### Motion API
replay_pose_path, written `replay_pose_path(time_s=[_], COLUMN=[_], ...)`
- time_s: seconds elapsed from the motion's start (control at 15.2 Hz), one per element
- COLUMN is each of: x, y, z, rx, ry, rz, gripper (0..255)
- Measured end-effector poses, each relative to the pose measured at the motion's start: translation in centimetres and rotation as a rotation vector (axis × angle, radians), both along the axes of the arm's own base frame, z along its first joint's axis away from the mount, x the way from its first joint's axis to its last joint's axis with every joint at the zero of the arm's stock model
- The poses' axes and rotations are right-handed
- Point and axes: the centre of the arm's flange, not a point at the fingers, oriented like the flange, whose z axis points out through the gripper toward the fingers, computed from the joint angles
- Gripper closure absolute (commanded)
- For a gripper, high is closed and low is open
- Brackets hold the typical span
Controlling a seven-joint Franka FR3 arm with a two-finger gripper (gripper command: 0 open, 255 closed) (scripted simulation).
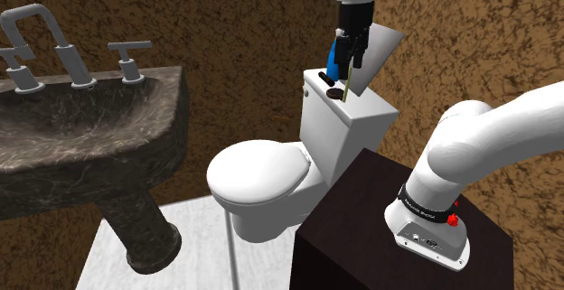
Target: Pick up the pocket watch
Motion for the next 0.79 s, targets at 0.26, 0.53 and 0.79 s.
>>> replay_pose_path(time_s=[0.26, 0.53, 0.79], x=[1.3, 3.8, 6.0], y=[-1.7, -5.2, -8.7], z=[-1.4, -4.1, -6.6], rx=[-0.003, -0.008, -0.013], ry=[-0.006, -0.017, -0.031], rz=[-0.04, -0.113, -0.189], gripper=[0, 0, 0])
